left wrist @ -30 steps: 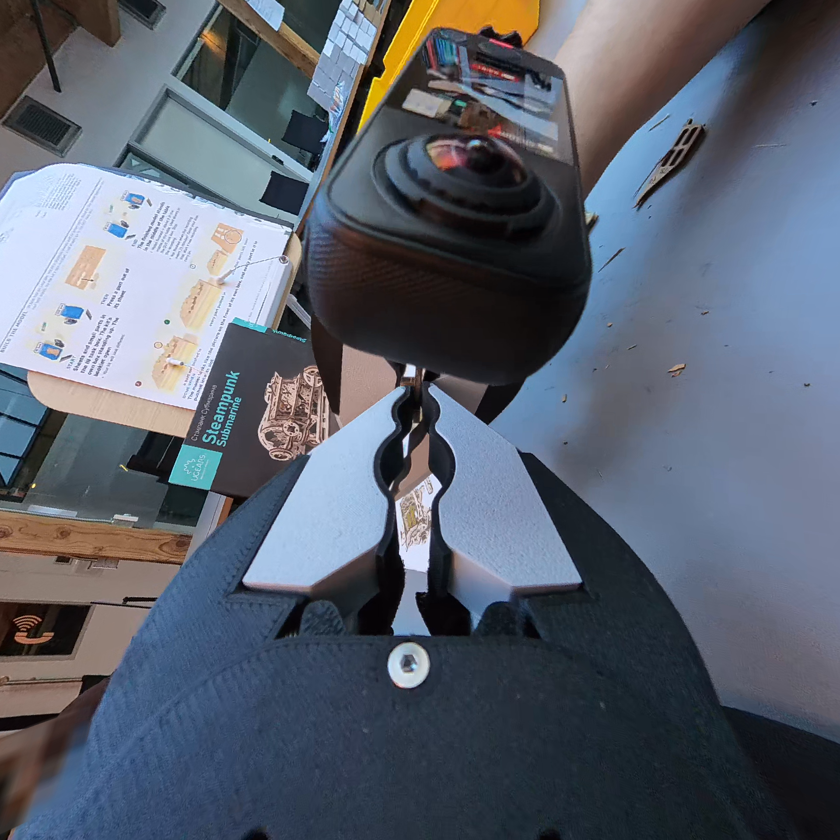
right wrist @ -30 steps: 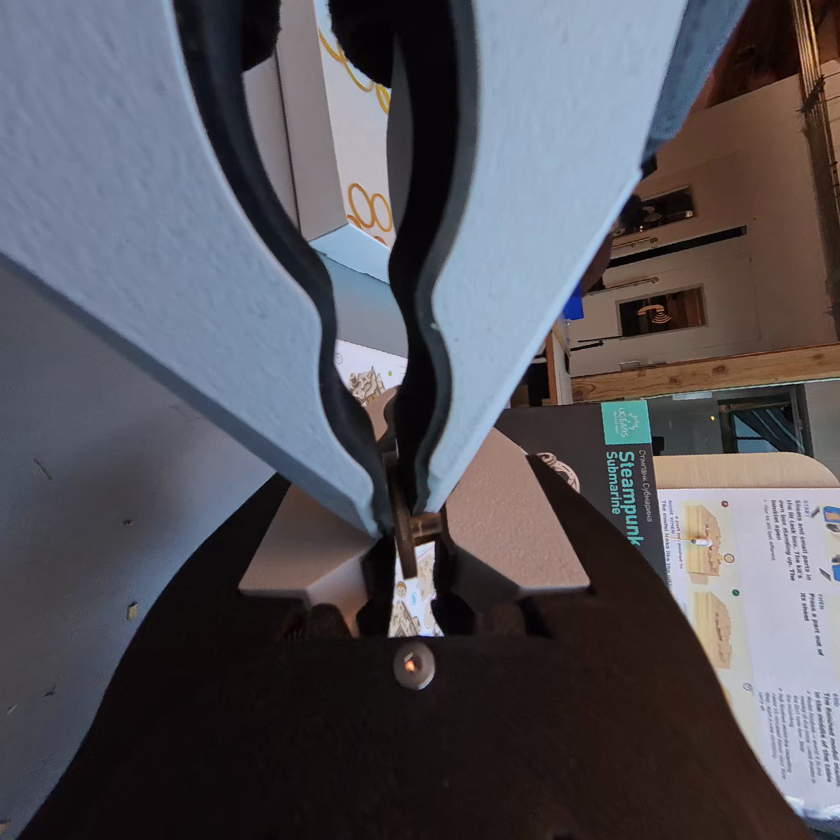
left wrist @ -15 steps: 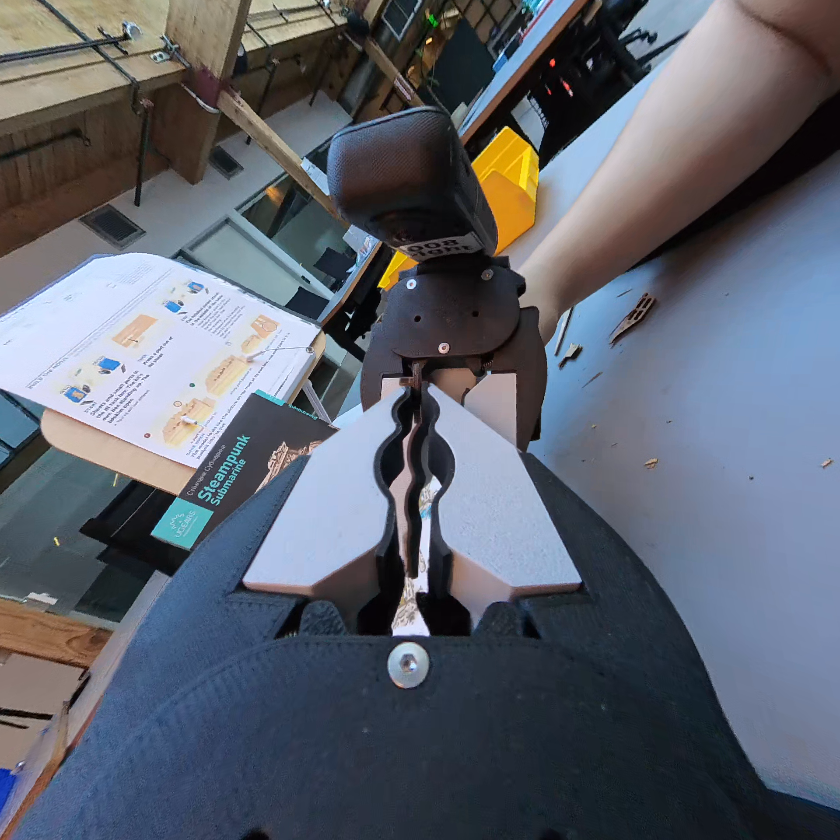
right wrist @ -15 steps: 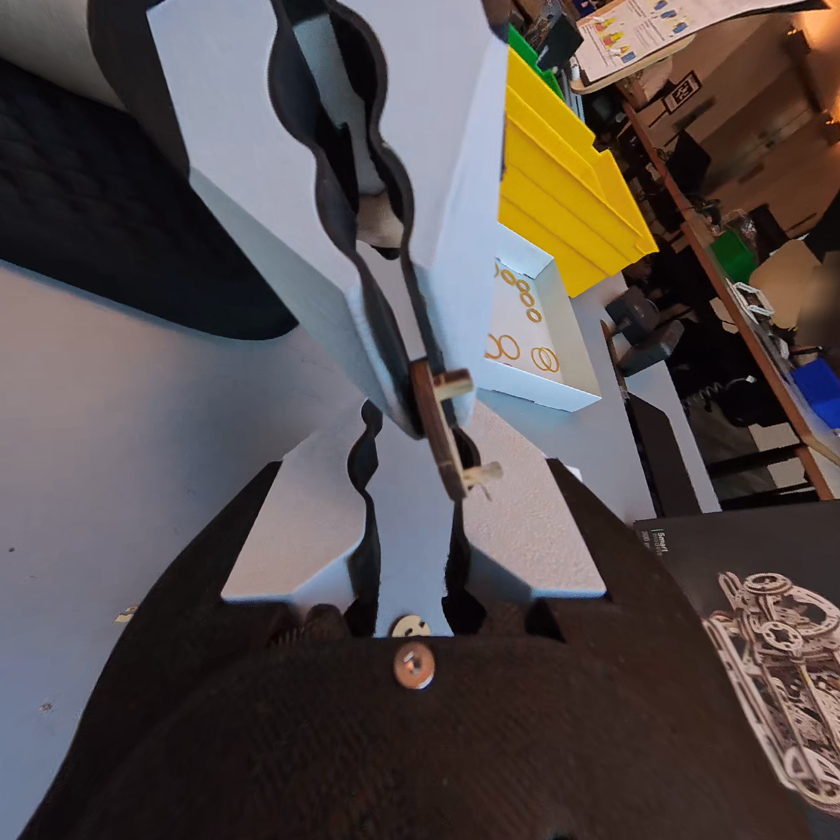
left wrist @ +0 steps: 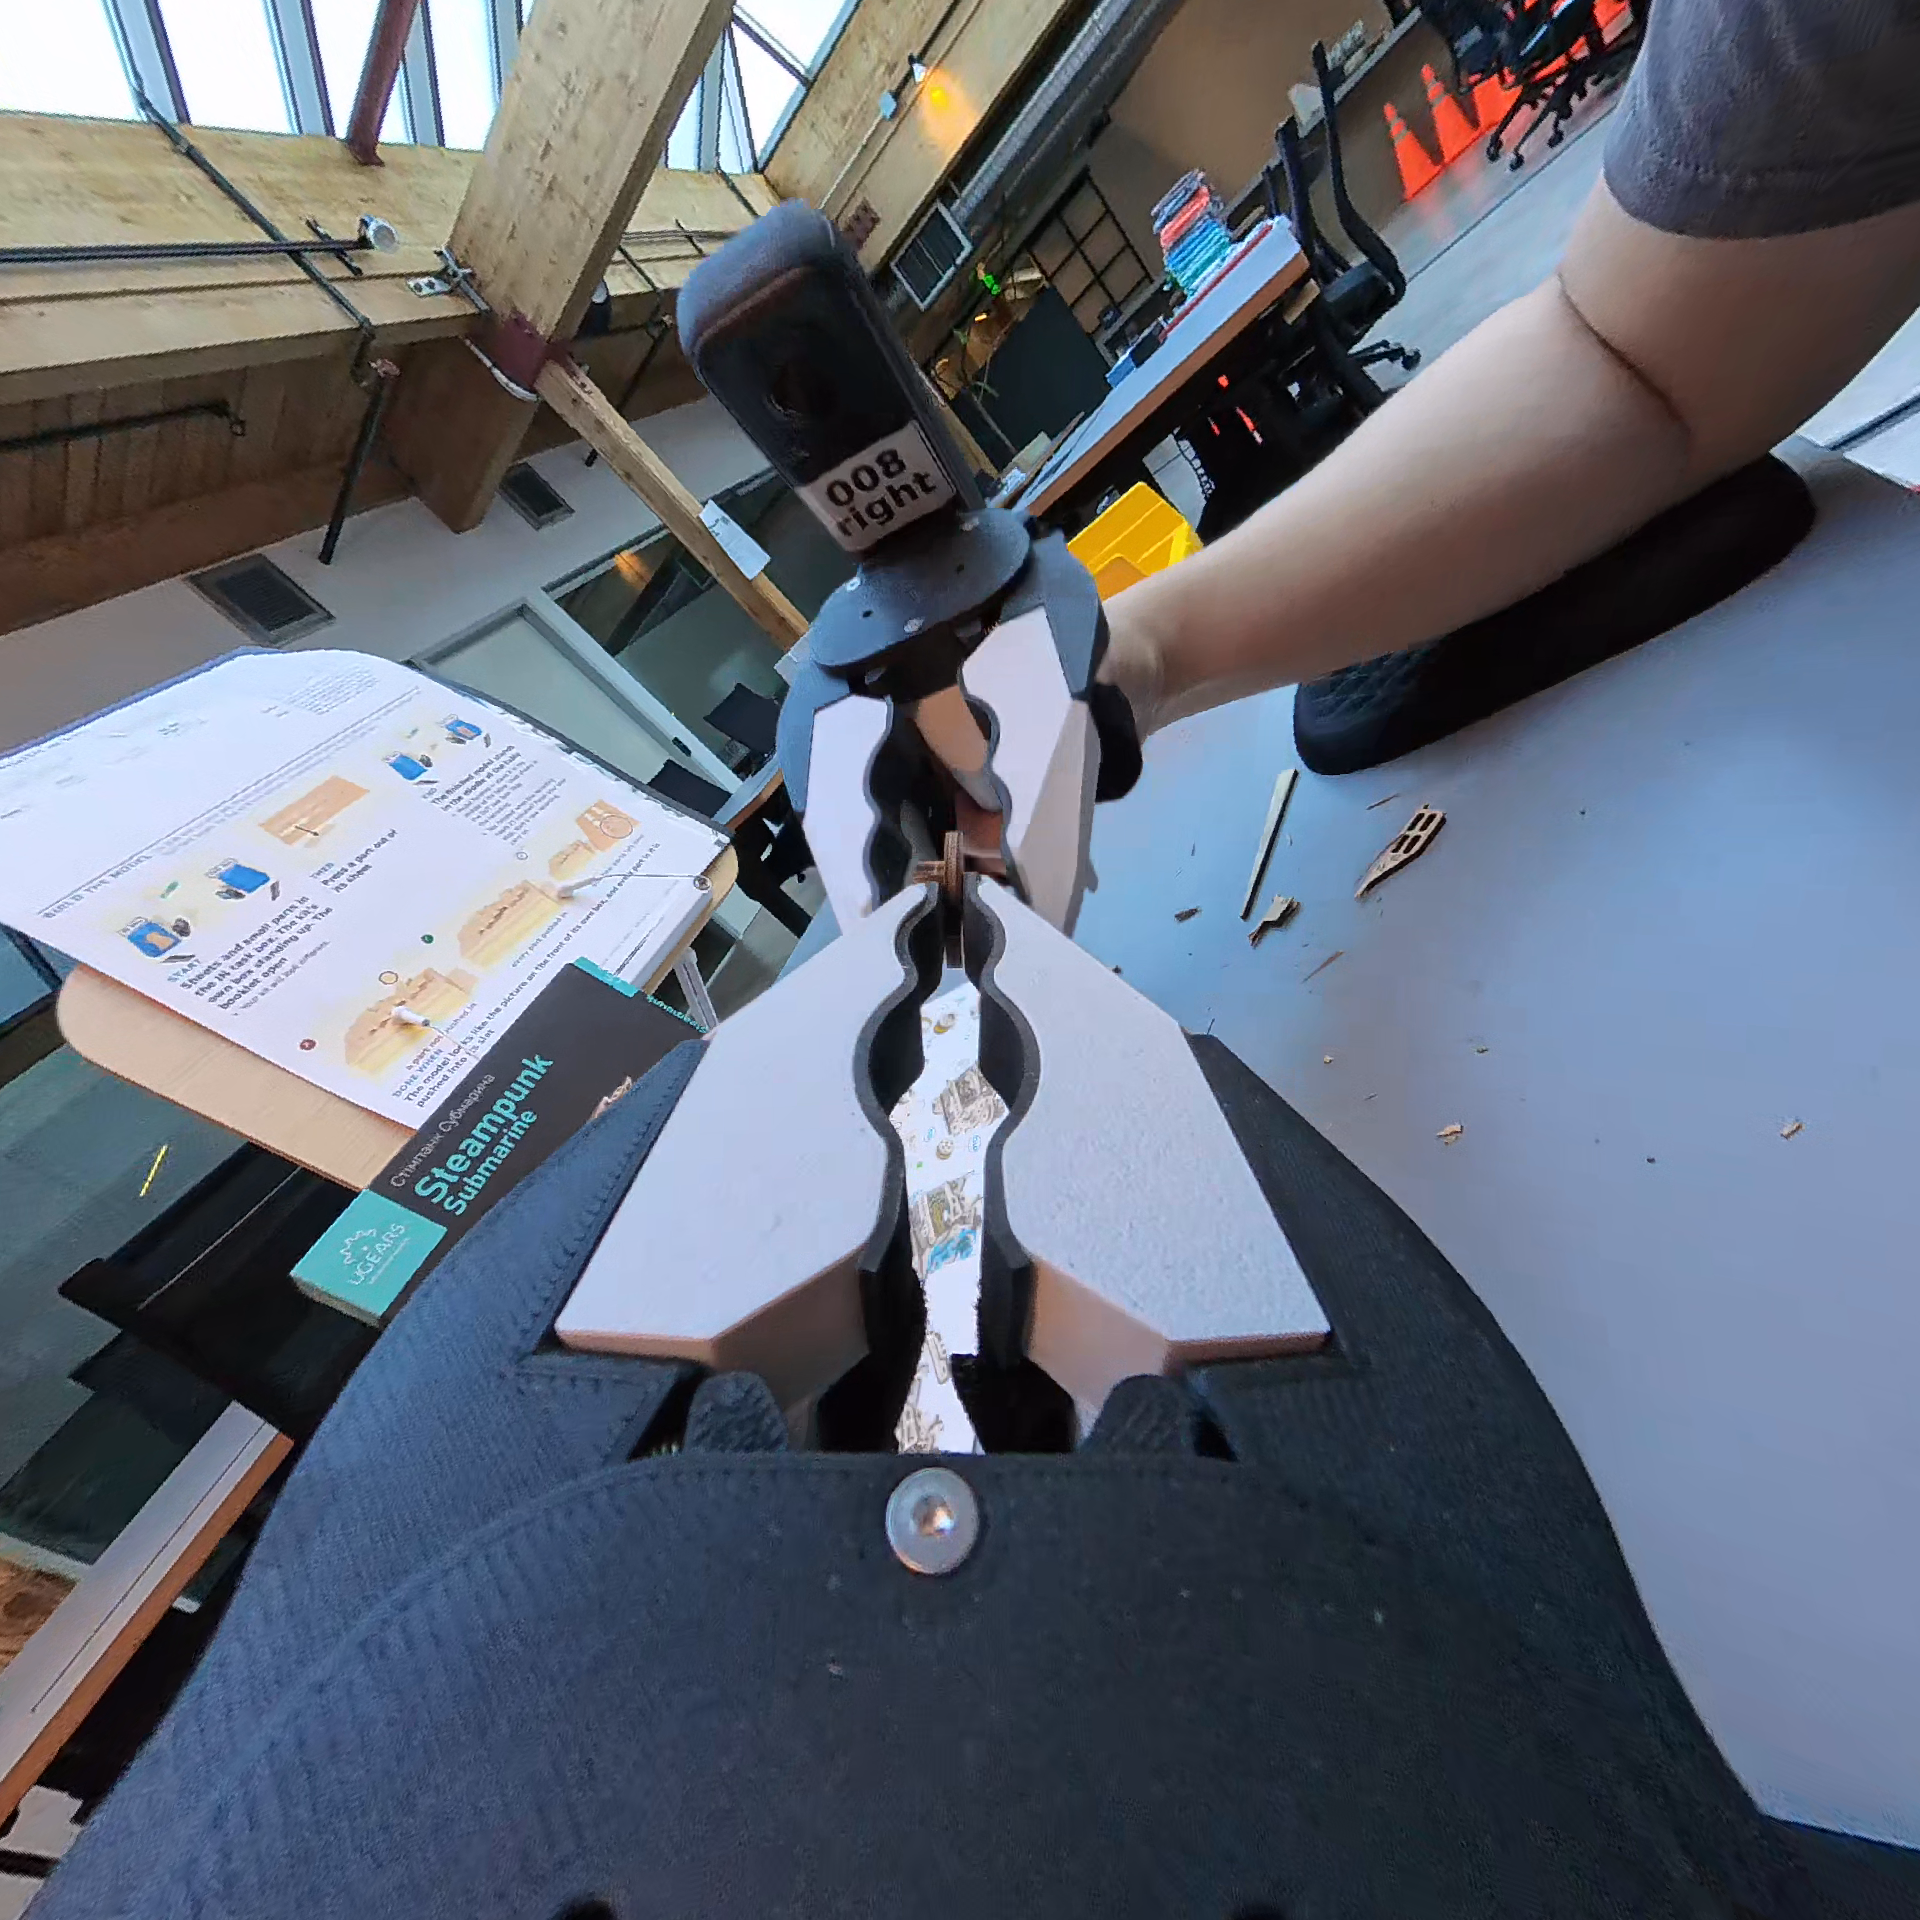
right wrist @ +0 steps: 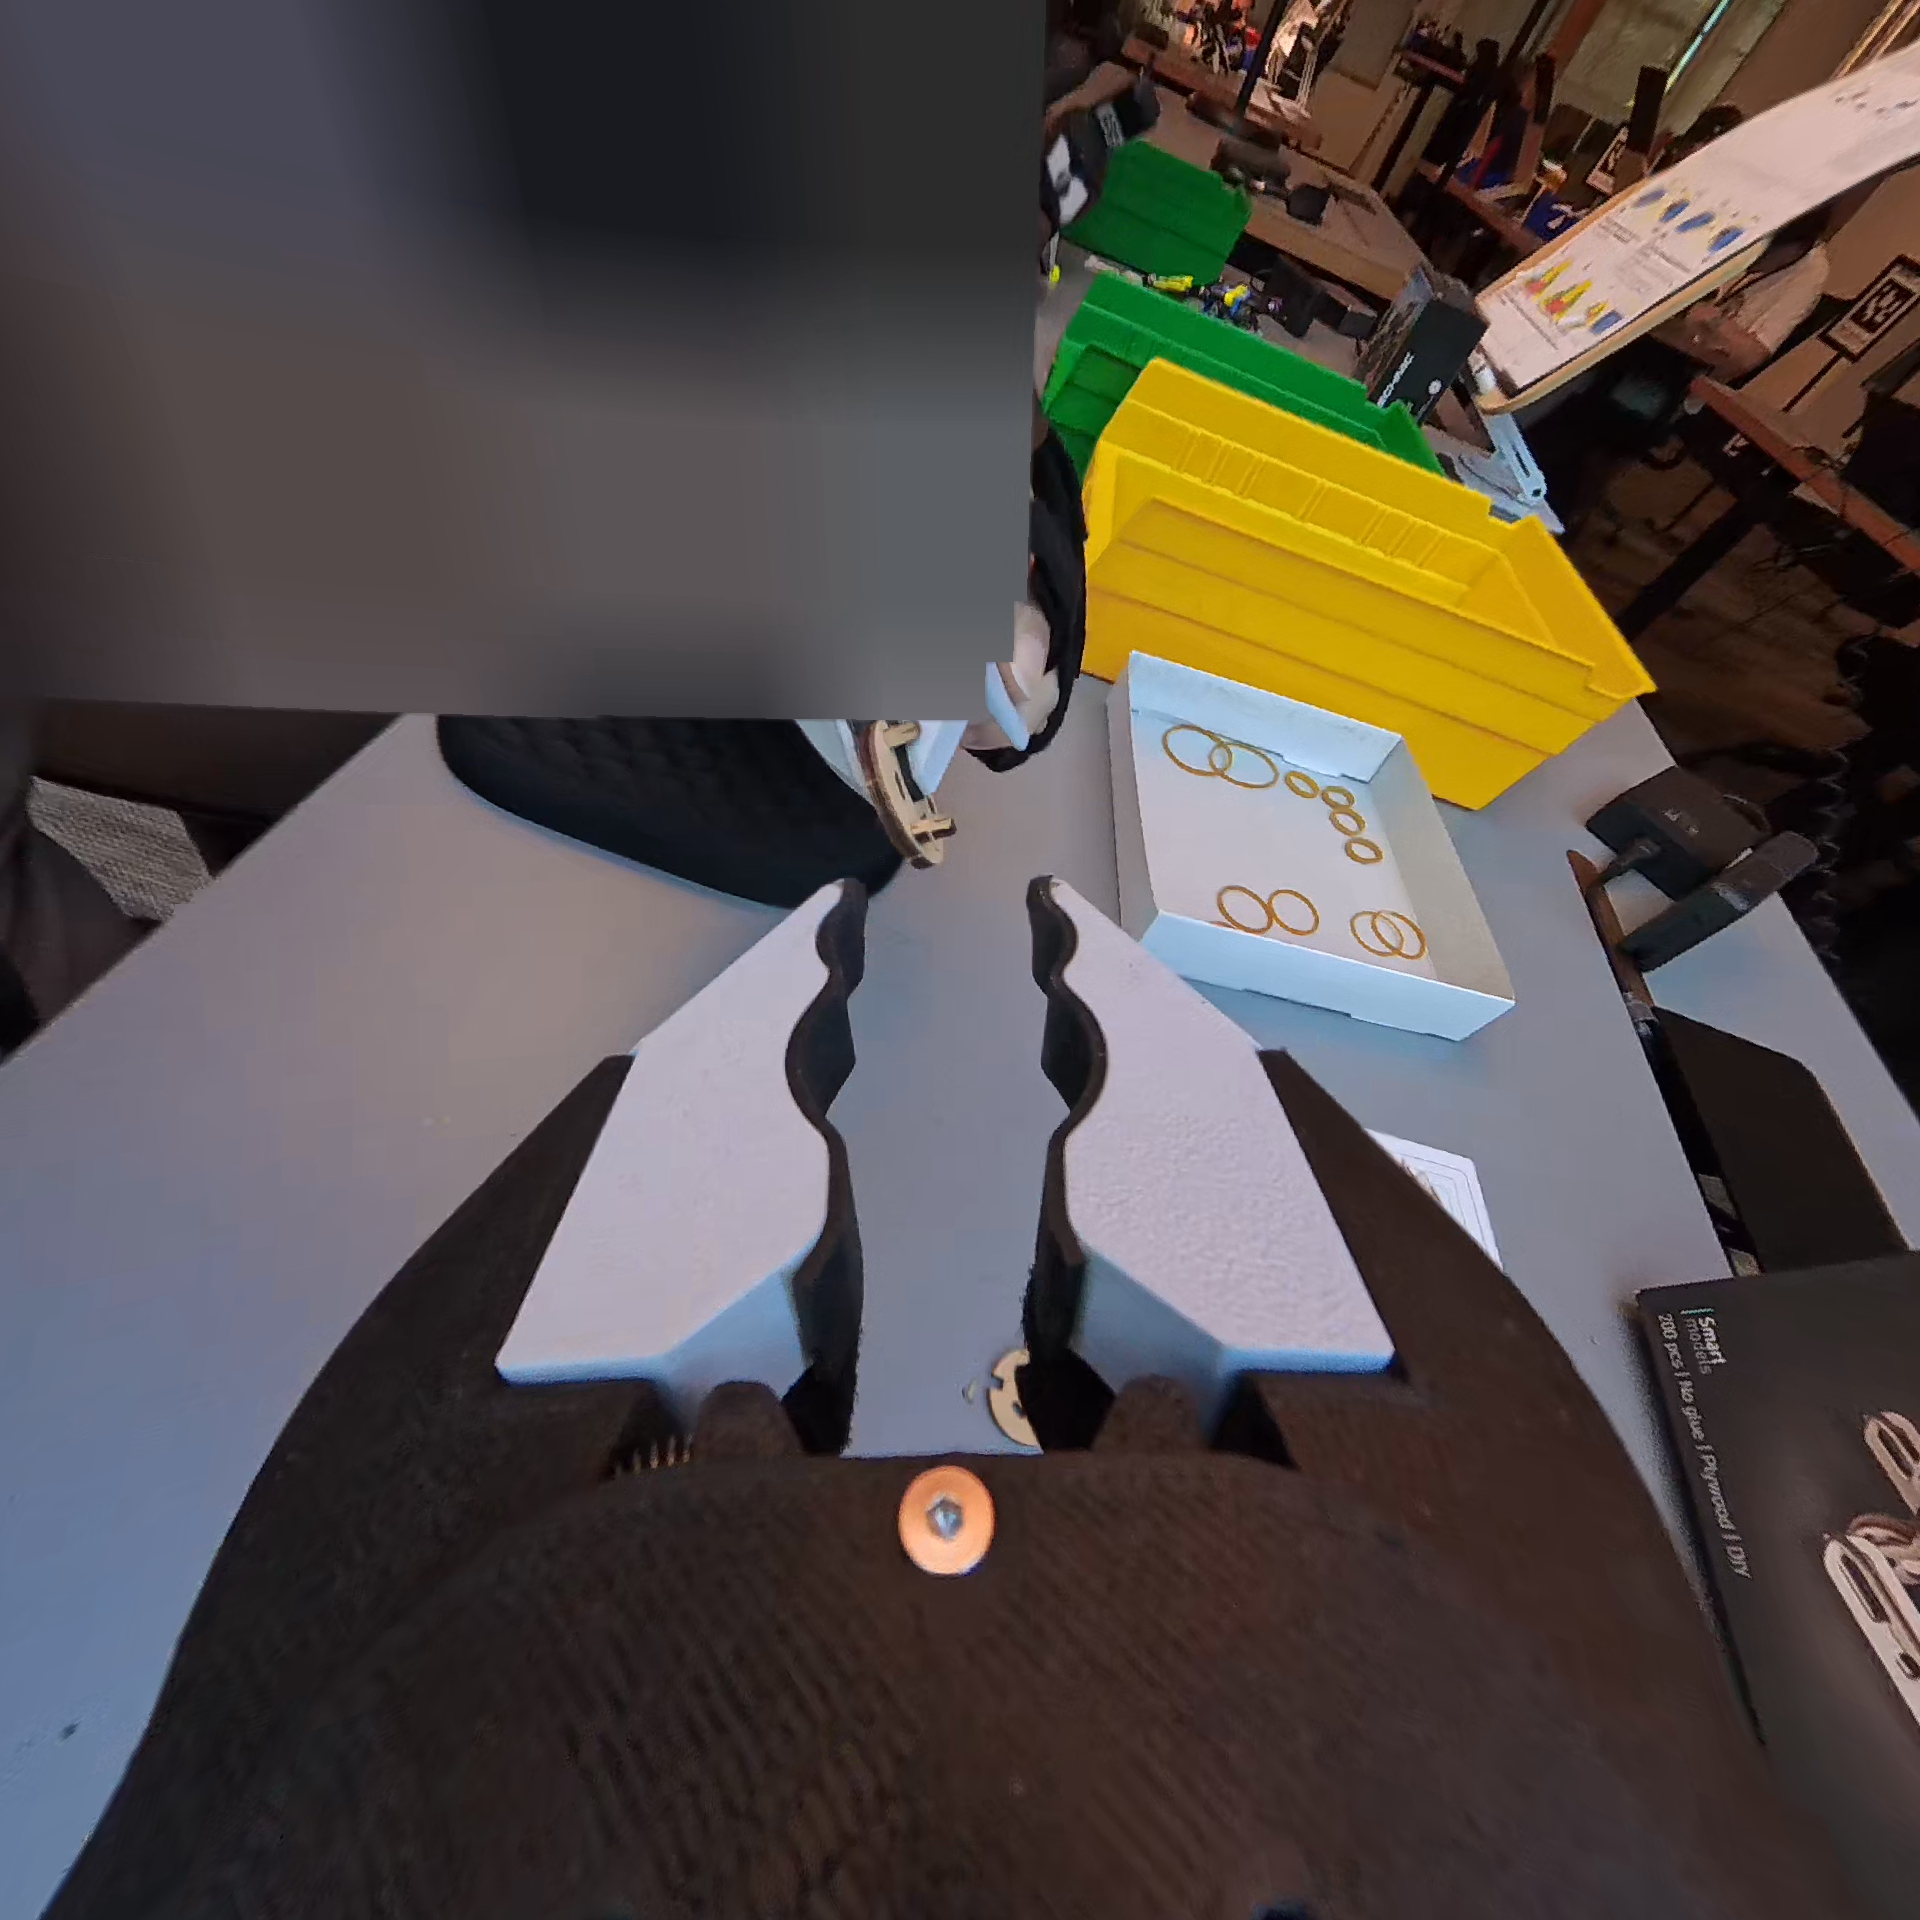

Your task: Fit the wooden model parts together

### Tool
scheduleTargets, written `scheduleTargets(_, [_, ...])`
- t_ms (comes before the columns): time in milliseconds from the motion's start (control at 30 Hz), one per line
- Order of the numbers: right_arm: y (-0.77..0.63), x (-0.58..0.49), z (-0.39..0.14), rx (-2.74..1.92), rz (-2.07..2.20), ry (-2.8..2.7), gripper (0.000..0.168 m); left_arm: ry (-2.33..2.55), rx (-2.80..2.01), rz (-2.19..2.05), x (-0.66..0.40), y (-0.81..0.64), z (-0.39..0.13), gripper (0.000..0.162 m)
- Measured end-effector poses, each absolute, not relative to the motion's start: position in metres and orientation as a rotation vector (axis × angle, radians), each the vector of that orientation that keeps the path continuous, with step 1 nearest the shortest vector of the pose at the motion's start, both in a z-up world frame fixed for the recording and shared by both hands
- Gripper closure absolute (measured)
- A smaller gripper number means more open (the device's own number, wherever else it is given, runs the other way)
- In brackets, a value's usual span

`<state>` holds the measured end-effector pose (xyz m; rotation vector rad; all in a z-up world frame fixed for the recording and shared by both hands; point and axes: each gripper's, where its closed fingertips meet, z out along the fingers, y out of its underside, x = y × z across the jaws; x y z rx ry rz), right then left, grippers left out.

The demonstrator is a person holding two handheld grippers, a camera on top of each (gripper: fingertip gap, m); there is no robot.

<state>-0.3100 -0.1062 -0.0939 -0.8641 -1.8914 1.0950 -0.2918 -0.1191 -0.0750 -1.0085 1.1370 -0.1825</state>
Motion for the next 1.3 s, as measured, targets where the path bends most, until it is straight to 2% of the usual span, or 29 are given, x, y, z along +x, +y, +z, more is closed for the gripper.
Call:
scheduleTargets(133, [-0.112,-0.306,-0.073,-0.885,1.216,-1.828,0.138,1.128,-0.987,-0.17,-0.294,-0.12,-0.071,0.161])
scheduleTargets(333, [-0.112,-0.307,-0.071,-0.833,1.173,-1.801,0.156,1.123,-0.981,-0.162,-0.295,-0.121,-0.07,0.161])
scheduleTargets(1300, [-0.118,-0.311,-0.066,-0.682,0.967,-1.737,0.16,1.089,-1.003,-0.263,-0.297,-0.124,-0.064,0.161])
